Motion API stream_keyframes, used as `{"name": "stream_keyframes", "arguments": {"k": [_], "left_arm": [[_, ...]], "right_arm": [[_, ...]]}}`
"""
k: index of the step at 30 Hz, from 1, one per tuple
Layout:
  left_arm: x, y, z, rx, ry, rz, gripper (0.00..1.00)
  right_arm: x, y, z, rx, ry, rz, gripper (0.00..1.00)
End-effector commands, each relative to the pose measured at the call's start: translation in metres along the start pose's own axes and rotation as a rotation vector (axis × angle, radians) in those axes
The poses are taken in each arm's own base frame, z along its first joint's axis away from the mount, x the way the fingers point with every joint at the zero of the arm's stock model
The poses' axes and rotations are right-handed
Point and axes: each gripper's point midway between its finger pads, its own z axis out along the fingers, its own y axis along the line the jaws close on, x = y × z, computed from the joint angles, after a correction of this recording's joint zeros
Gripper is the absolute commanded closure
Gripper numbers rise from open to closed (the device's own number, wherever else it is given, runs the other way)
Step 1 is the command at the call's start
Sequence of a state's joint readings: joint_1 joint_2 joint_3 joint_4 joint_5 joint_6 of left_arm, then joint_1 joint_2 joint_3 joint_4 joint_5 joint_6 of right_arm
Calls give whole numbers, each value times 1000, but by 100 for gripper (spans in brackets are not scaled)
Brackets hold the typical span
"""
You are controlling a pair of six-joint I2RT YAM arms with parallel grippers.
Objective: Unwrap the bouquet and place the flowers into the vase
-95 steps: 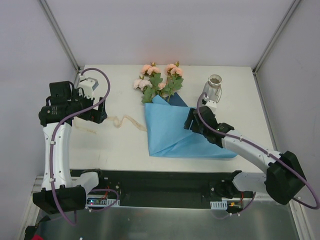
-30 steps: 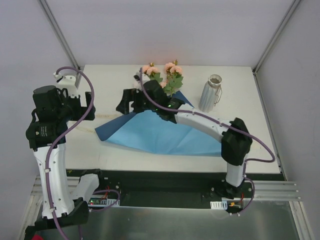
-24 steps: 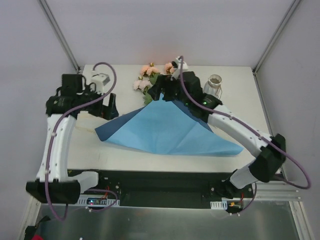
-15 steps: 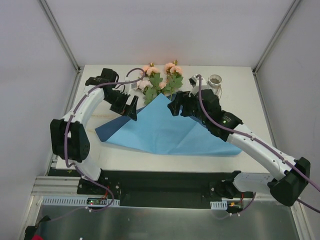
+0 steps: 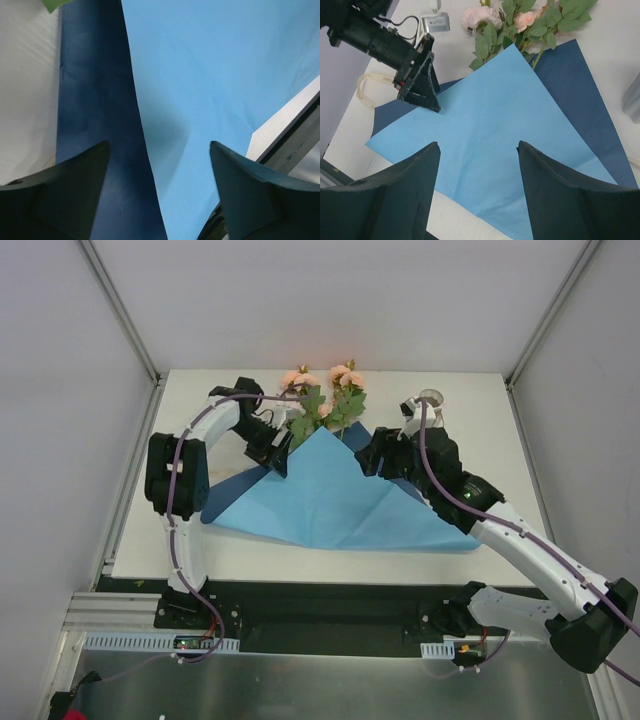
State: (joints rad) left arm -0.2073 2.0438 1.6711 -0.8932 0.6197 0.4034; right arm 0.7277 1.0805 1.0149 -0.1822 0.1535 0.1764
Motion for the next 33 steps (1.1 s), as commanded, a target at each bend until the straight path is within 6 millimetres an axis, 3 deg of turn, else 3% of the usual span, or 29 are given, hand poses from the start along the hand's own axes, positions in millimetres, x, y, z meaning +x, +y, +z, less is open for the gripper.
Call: {"name": "stream_keyframes", "arguments": {"k": [1, 7, 8, 11, 17, 23, 26, 33], "left_arm": [[2, -8, 13, 23, 31, 56, 26], [3, -15, 22, 13, 44, 91, 70], [3, -16, 21, 10, 45, 93, 81], [0, -18, 18, -7, 38, 106, 100], [-4, -38, -2, -18, -11, 142, 100], [6, -92, -34, 8, -95, 242, 100], [21, -124, -46, 23, -130, 329, 100], [83, -195, -71, 83, -215, 693, 98]], "right_arm": [[-14, 0, -5, -23, -49, 31, 35], [-17, 1, -4, -46, -50, 67, 39], [-18, 1, -4, -50, -50, 69, 39], [-19, 4, -4, -62, -50, 74, 40], [-21, 2, -6, -52, -52, 62, 40], [-40, -3, -12, -13, -76, 22, 40], [-47, -6, -11, 7, -62, 0, 40], [-68, -19, -14, 43, -91, -5, 40]]}}
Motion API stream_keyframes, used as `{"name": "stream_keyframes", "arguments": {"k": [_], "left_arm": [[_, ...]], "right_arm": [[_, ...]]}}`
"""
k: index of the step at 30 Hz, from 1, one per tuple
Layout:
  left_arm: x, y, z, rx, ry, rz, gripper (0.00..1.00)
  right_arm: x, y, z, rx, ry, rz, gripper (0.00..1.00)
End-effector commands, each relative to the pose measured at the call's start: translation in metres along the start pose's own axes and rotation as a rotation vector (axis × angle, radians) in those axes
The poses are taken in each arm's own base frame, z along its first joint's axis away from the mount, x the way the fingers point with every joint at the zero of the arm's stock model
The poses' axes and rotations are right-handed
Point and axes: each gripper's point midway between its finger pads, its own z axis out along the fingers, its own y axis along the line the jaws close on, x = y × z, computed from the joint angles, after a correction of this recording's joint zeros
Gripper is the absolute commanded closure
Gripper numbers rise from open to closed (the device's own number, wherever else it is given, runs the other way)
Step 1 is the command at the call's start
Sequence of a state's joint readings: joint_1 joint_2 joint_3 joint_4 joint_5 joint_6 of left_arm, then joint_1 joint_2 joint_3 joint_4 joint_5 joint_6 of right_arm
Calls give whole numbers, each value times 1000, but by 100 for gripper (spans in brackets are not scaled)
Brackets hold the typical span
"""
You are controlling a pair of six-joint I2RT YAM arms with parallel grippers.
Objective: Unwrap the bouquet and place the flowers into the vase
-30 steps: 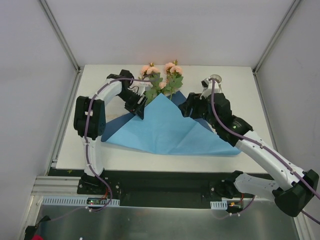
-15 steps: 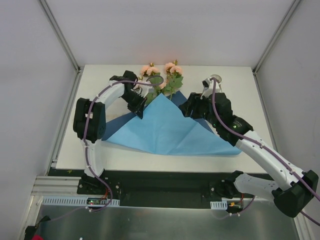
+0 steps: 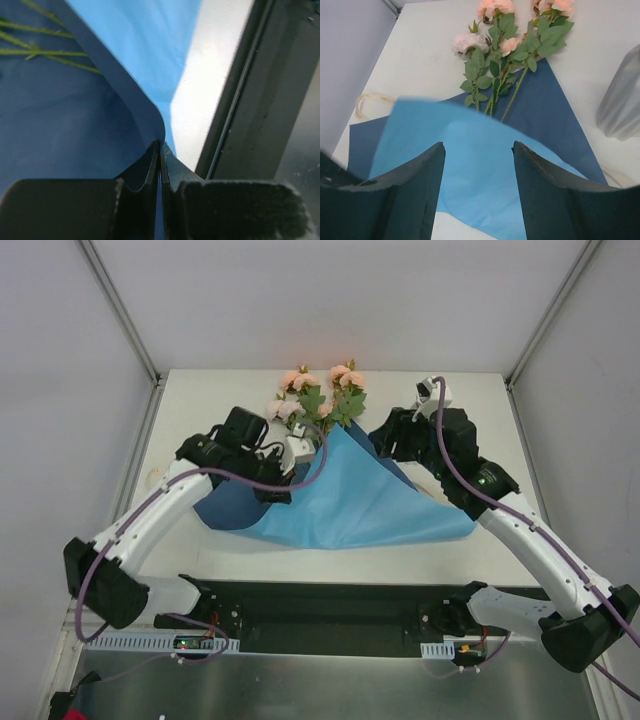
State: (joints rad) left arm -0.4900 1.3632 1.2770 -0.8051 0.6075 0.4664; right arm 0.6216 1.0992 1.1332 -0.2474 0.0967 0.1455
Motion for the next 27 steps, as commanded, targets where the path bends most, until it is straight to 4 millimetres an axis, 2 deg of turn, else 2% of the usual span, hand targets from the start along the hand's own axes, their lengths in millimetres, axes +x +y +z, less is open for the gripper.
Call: {"name": "stream_keyframes", "arguments": {"k": [1, 3, 5, 6, 10, 11, 13, 14, 15, 16, 17, 19, 20, 22, 23, 25, 26, 27], "left_arm": [[11, -52, -19, 83, -80, 231, 97], [15, -71, -26, 117, -80, 283, 96], [27, -91, -31, 196, -71, 270, 95], [35, -100, -36, 218, -88, 322, 95], [49, -122, -53, 227, -152, 449, 91], [52, -125, -57, 226, -156, 458, 90], [53, -132, -65, 221, -179, 484, 86], [55, -134, -67, 226, -175, 482, 83], [56, -136, -70, 225, -184, 490, 79], [56, -137, -70, 227, -184, 488, 64], [56, -138, -72, 223, -185, 487, 63], [53, -138, -76, 207, -190, 469, 58], [51, -139, -78, 204, -191, 448, 53], [40, -139, -86, 180, -212, 447, 38], [30, -141, -95, 159, -236, 451, 24], [18, -140, -106, 121, -258, 458, 15], [11, -139, -111, 101, -269, 442, 1], [-2, -140, -123, 68, -304, 456, 1]], "right_arm": [[-28, -5, -6, 14, -48, -16, 40], [-37, 2, -7, -10, -56, -7, 40], [-35, 4, -3, -20, -36, 3, 40], [-35, 9, -3, -38, -28, 5, 40], [-17, 16, 0, -41, 27, -30, 43], [-5, 31, -4, -68, 56, -85, 44], [22, 32, -9, -37, 130, -135, 45], [39, 48, -14, -79, 166, -146, 45], [54, 50, -17, -80, 197, -153, 46], [77, 49, -21, -86, 241, -162, 46], [97, 61, -29, -121, 279, -184, 47], [117, 65, -44, -133, 307, -170, 49], [146, 69, -55, -158, 361, -193, 50], [160, 70, -73, -165, 370, -157, 51], [181, 72, -86, -186, 409, -183, 51], [192, 69, -102, -170, 412, -159, 51], [204, 77, -116, -204, 436, -181, 51], [210, 70, -121, -178, 438, -202, 52]]}}
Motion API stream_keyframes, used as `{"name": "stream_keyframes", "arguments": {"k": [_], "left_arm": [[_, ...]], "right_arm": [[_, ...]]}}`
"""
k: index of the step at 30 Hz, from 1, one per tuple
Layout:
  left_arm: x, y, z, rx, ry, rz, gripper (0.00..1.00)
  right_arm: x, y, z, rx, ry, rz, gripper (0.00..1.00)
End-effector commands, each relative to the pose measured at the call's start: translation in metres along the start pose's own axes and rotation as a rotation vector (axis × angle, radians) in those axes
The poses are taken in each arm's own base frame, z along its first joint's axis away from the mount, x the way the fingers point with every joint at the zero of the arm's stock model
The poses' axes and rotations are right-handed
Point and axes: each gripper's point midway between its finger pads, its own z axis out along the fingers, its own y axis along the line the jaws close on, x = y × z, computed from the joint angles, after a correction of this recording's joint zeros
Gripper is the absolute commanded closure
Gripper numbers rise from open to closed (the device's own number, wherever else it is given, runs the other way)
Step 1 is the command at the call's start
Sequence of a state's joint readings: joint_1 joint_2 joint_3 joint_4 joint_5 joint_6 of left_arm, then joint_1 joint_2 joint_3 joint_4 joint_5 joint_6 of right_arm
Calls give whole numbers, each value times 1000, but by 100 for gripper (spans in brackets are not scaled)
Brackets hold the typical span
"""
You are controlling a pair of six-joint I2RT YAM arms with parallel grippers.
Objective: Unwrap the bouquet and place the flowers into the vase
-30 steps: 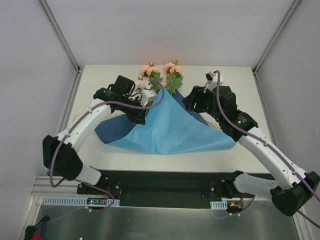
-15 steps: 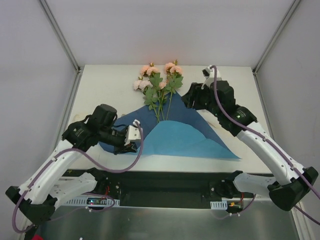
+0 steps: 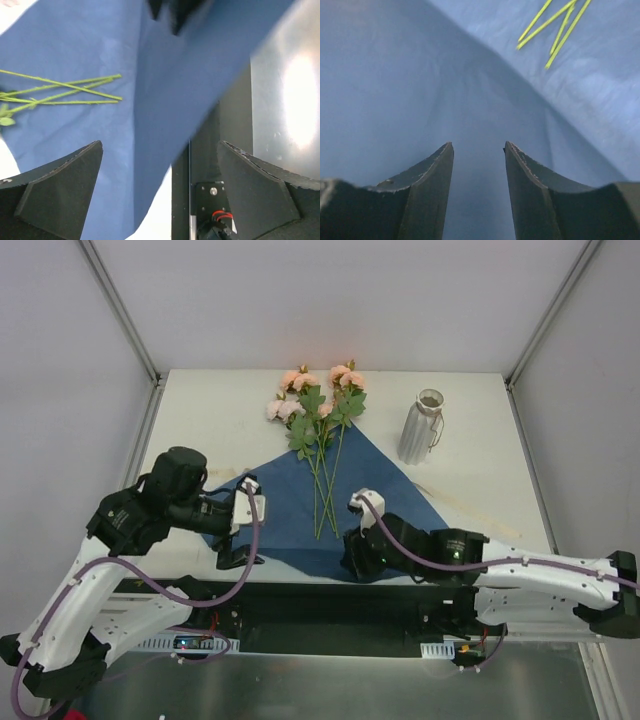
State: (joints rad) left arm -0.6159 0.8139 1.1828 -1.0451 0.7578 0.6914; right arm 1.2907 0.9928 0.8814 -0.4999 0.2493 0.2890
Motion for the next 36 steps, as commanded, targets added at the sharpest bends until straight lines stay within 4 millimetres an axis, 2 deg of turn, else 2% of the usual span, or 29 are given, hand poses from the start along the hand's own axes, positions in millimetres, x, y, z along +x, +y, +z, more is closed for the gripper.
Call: {"name": "stream_keyframes", "arguments": {"k": [1, 2, 3, 5, 6, 7, 8, 10, 11, 13, 14, 15, 16, 17, 18, 19, 20, 21, 22, 23, 24, 26, 27, 29, 30, 31, 34, 35, 36], "left_arm": [[-49, 11, -30, -126, -80, 29, 1], [-60, 17, -35, -155, -94, 6, 1], [-64, 22, -37, -177, -97, -16, 1], [-68, 38, -36, -243, -97, -90, 1], [-65, 43, -34, -266, -93, -113, 1], [-62, 50, -32, -293, -84, -138, 1], [-50, 60, -26, -331, -57, -190, 1], [-37, 68, -21, -366, -23, -236, 1], [-24, 72, -13, -368, 12, -298, 1], [-9, 82, -9, -407, 61, -359, 1], [2, 86, -3, -414, 93, -414, 1], [8, 90, -1, -418, 104, -450, 1], [15, 95, -2, -430, 115, -495, 1], [26, 101, 3, -425, 146, -548, 1], [34, 103, 6, -422, 168, -582, 1], [42, 110, 4, -438, 178, -623, 1], [55, 115, 9, -428, 211, -660, 1], [60, 119, 10, -429, 222, -678, 1], [67, 125, 9, -445, 239, -690, 1], [75, 133, 10, -456, 261, -718, 1], [79, 137, 9, -462, 272, -731, 1], [87, 147, 10, -483, 285, -759, 1], [89, 151, 11, -490, 286, -763, 1], [94, 159, 14, -510, 294, -764, 1], [97, 163, 13, -525, 302, -762, 1], [101, 166, 14, -541, 310, -765, 1], [113, 176, 12, -578, 358, -764, 1], [114, 178, 13, -582, 359, -761, 1], [115, 180, 12, -591, 362, -762, 1]], "right_arm": [[20, 9, -23, 40, -36, 75, 52], [33, 18, -28, 22, -5, 26, 52], [32, 22, -31, 31, -16, 13, 52], [44, 27, -33, 57, 28, -50, 52], [40, 22, -34, 95, 17, -71, 51], [27, 26, -40, 107, -3, -79, 51], [20, 15, -45, 149, -12, -127, 48], [-14, 6, -56, 185, -87, -109, 40], [-36, -17, -56, 248, -115, -80, 37], [-62, -26, -55, 226, -130, -32, 36], [-88, -45, -49, 262, -183, 30, 34], [-95, -51, -37, 274, -156, -12, 34], [-110, -72, -32, 329, -165, 23, 34], [-133, -73, -28, 320, -199, 40, 33], [-136, -80, -3, 339, -141, 32, 33], [-147, -98, 8, 377, -138, 64, 32], [-172, -101, 13, 377, -181, 83, 26], [-168, -115, 44, 417, -116, 83, 25], [-175, -133, 55, 451, -106, 116, 24], [-183, -140, 67, 448, -102, 134, 25], [-188, -144, 91, 440, -75, 143, 24], [-197, -162, 111, 463, -68, 165, 25], [-203, -169, 129, 473, -59, 169, 25], [-204, -186, 142, 508, -49, 192, 27], [-197, -196, 157, 527, -22, 203, 28], [-203, -204, 160, 532, -33, 222, 28], [-194, -221, 182, 545, -12, 260, 31], [-195, -221, 188, 532, -19, 263, 32], [-188, -224, 199, 533, 1, 266, 32]]}}
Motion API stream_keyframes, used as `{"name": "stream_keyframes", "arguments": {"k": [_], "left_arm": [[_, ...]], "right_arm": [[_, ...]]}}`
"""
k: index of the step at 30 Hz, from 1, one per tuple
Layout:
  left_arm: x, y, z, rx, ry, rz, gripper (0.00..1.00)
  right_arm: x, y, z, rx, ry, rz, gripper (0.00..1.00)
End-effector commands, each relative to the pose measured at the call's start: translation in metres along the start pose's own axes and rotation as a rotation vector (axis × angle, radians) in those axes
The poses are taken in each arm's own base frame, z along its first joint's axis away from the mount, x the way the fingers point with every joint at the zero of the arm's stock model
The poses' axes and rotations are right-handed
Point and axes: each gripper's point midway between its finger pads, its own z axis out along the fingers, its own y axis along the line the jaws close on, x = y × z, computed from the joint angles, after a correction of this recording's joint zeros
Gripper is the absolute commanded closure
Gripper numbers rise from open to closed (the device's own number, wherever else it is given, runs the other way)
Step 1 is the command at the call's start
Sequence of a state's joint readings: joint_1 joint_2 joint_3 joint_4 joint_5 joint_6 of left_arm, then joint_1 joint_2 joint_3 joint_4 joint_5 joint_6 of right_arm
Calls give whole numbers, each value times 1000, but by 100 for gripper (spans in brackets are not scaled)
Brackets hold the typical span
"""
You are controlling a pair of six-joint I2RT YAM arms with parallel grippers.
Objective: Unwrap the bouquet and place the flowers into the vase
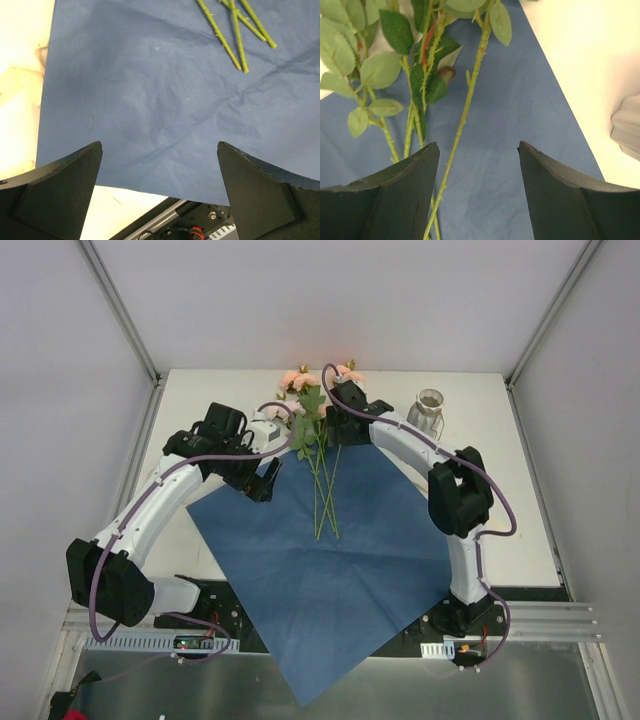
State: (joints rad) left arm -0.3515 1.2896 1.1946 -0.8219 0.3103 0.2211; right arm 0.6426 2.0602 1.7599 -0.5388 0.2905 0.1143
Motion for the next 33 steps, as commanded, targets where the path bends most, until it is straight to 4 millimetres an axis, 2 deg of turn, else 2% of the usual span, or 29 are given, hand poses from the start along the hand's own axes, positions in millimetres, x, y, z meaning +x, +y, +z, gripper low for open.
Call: {"name": "stream_keyframes", "arguments": {"k": [1, 3, 9, 12, 18, 20, 23, 27, 28, 31, 32, 33], "left_arm": [[-4, 18, 7, -74, 1, -9, 1], [-8, 19, 6, -80, -5, -14, 1], [-12, 28, 3, -139, -17, -47, 1], [-11, 27, -1, -145, -31, -32, 1], [-7, 44, -9, -248, -23, -13, 1], [-5, 42, -12, -245, -29, -6, 1], [-3, 42, -16, -259, -39, -11, 1], [0, 45, -19, -280, -38, -13, 1], [0, 45, -20, -284, -43, -11, 1], [0, 47, -22, -295, -32, -4, 1], [0, 47, -23, -300, -31, -2, 1], [0, 48, -23, -302, -27, -1, 1]], "right_arm": [[-31, 12, 8, -53, -65, 46, 33], [-22, 16, 24, -52, -37, 43, 34], [-2, 19, 54, -53, 12, 55, 38], [8, 19, 65, -47, 32, 59, 41], [18, 19, 77, -41, 44, 83, 48], [19, 19, 81, -42, 37, 100, 55], [19, 18, 82, -40, 16, 106, 71], [14, 16, 70, -38, -21, 128, 89], [11, 16, 66, -42, -36, 134, 99], [7, 14, 48, -42, -62, 135, 99], [-4, 14, 34, -49, -95, 143, 99], [1, 12, 31, -46, -93, 142, 99]]}}
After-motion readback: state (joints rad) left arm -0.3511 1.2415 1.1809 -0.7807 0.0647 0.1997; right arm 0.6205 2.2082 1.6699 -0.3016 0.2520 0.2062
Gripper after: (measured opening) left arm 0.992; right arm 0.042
